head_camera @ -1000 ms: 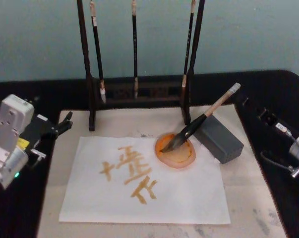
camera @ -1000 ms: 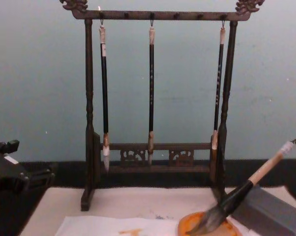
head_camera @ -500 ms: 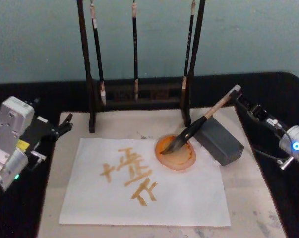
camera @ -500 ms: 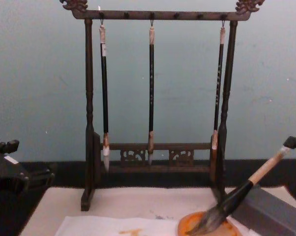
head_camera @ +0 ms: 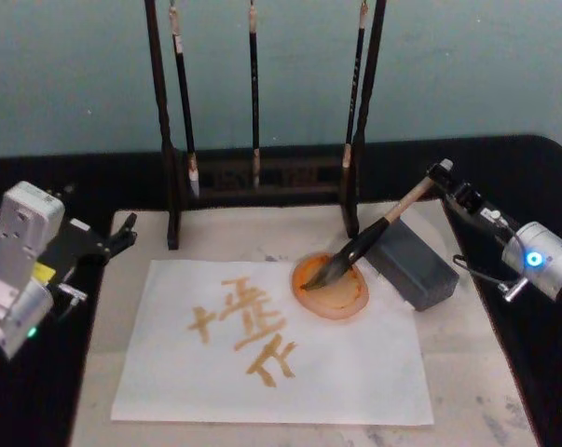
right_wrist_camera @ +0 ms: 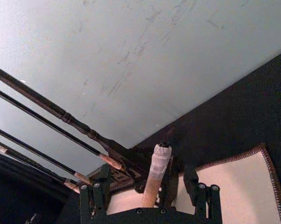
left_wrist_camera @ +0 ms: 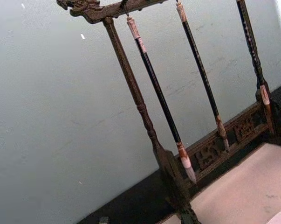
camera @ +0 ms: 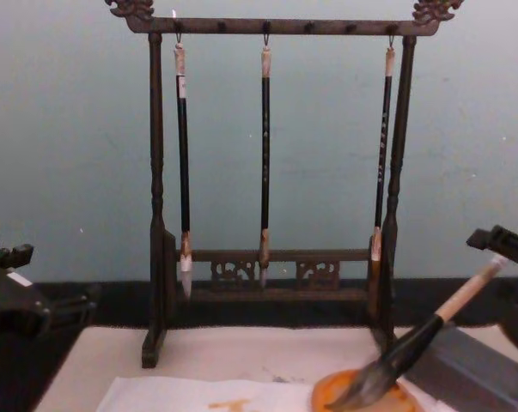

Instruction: Pick up the brush from the inkstone, write on the paper, then place the brush back to its original position.

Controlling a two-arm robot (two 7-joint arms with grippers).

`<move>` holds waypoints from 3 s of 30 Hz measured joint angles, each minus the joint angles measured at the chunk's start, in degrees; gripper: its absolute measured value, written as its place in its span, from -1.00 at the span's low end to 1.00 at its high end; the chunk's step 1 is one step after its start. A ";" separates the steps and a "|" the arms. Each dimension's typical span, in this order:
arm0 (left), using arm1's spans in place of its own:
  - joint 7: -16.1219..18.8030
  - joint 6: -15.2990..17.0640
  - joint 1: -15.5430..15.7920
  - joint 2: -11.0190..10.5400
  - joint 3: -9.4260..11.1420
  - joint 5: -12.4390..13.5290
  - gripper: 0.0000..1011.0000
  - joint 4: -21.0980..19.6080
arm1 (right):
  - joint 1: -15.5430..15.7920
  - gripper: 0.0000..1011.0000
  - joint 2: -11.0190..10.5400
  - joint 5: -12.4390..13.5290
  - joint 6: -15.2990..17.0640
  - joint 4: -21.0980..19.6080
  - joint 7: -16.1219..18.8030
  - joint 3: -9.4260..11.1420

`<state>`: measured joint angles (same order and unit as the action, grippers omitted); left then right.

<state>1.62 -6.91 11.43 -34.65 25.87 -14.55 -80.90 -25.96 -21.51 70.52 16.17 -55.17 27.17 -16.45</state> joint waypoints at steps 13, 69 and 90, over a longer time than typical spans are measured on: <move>0.00 0.00 0.00 0.00 0.00 0.00 1.00 0.00 | -1.73 0.98 0.30 0.03 -0.96 2.30 0.97 -1.46; 0.00 0.00 0.00 0.00 0.00 0.00 1.00 0.00 | -2.61 -0.65 -0.92 3.18 0.32 0.94 1.97 -2.38; 0.00 0.00 0.00 0.00 0.00 0.00 1.00 0.00 | -4.50 -0.65 -4.80 -1.06 -4.29 -7.70 5.38 -7.74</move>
<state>1.62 -6.91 11.43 -34.65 25.86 -14.55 -80.90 -30.46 -26.32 69.46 11.88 -62.87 32.54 -24.18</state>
